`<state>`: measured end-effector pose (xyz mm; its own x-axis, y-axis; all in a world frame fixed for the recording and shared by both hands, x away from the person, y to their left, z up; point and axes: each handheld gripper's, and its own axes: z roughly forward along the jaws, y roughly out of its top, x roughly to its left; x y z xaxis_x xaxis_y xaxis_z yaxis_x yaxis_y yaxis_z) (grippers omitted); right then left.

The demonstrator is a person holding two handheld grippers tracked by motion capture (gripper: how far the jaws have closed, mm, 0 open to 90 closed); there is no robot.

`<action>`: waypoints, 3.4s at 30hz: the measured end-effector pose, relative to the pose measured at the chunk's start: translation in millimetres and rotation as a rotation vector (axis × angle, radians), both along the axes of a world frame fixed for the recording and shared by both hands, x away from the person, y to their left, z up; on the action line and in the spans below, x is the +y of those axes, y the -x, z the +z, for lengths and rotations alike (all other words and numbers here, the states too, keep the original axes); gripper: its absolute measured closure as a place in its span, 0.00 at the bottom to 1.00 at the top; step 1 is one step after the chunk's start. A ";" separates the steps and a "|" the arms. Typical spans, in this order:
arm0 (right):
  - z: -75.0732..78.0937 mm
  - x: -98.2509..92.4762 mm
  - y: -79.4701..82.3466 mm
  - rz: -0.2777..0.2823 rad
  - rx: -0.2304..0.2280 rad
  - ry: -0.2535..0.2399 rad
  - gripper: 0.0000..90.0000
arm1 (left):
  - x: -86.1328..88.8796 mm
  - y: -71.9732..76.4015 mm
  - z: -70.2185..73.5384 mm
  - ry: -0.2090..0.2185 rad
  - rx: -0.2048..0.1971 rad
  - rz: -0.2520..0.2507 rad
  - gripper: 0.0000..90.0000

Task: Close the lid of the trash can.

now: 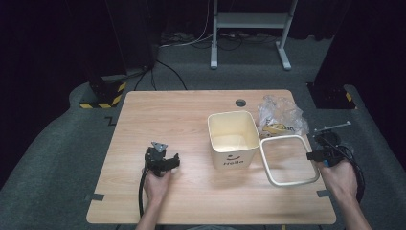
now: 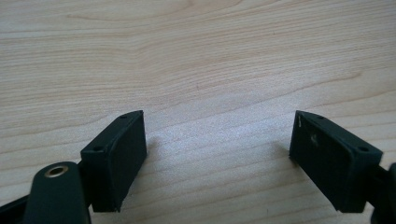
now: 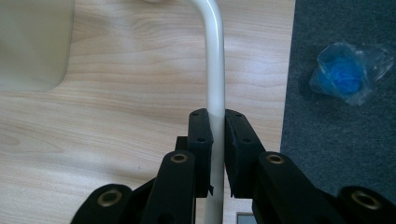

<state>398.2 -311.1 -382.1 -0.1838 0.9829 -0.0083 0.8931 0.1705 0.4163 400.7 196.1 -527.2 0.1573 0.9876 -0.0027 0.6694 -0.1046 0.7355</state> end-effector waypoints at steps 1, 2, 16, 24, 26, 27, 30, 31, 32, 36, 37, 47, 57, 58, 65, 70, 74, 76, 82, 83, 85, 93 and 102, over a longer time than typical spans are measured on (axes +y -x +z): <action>4.0 0.5 -0.4 0.000 -0.004 0.003 0.91 | 0.0 0.0 0.0 0.000 0.000 0.000 0.21; 4.0 0.5 -0.4 0.000 -0.004 0.003 0.91 | 0.0 0.0 0.0 0.000 0.000 0.000 0.21; 25.4 -2.2 -3.5 -0.003 -0.024 -0.001 0.91 | 0.0 0.0 0.0 0.000 0.000 0.000 0.21; 32.4 -3.8 -4.7 -0.003 -0.036 -0.031 0.91 | -0.1 0.0 0.0 0.000 0.000 0.001 0.21; 35.5 -3.8 -5.3 -0.002 -0.042 -0.026 0.91 | -0.1 0.0 0.0 0.001 0.000 0.001 0.21; 36.3 -3.4 -5.6 -0.002 -0.042 -0.026 0.91 | -0.1 0.0 0.0 0.000 0.000 0.001 0.21; 39.3 -1.1 -8.1 0.001 -0.045 -0.027 0.91 | 0.0 0.0 0.0 -0.001 0.001 -0.001 0.21; 39.8 -0.2 -8.7 0.000 -0.045 -0.028 0.91 | 0.1 0.0 0.0 -0.001 0.001 -0.001 0.21; 40.4 0.6 -9.7 0.004 -0.047 -0.028 0.91 | 0.1 0.0 0.0 -0.001 0.001 -0.001 0.21; 43.8 4.4 -13.0 0.008 -0.051 -0.027 0.91 | 0.1 0.0 0.0 0.000 0.001 -0.001 0.21; 45.7 6.4 -14.9 0.009 -0.053 -0.027 0.91 | 0.2 0.0 0.1 0.000 0.001 -0.001 0.21; 51.1 20.8 -27.8 0.011 -0.050 -0.047 0.91 | 0.1 0.0 0.0 0.002 0.001 -0.001 0.21; 56.1 44.6 -42.7 0.034 -0.048 -0.044 0.91 | 0.0 0.0 0.0 0.002 0.000 0.001 0.21; 56.8 49.4 -45.4 0.039 -0.050 -0.041 0.91 | 0.1 0.0 0.0 0.001 0.000 0.001 0.21; 60.0 62.2 -51.4 0.052 -0.047 -0.029 0.91 | 0.1 0.1 0.0 0.002 0.002 -0.001 0.21; 62.0 71.2 -54.8 0.064 -0.048 -0.025 0.91 | 0.1 0.1 0.0 0.002 0.001 -0.001 0.21; 62.0 76.8 -57.7 0.071 -0.047 -0.024 0.91 | 0.2 0.1 0.1 0.000 0.001 -0.001 0.21; 62.4 81.3 -59.4 0.074 -0.045 -0.023 0.91 | 0.2 0.1 0.1 0.000 0.001 -0.001 0.21; 63.5 88.9 -61.8 0.082 -0.046 -0.019 0.91 | -0.1 0.1 -0.1 0.005 -0.001 0.002 0.21; 63.7 90.6 -62.6 0.088 -0.048 -0.019 0.91 | -0.1 0.0 -0.1 0.005 -0.001 0.002 0.21; 64.1 94.2 -63.5 0.089 -0.046 -0.018 0.91 | 0.2 0.1 0.1 0.001 0.001 -0.001 0.21; 64.0 104.4 -67.0 0.104 -0.045 -0.019 0.91 | 0.2 0.1 0.1 0.002 0.002 -0.001 0.21; 64.3 112.1 -71.2 0.108 -0.048 -0.034 0.91 | 0.1 0.1 0.0 0.002 0.001 -0.001 0.21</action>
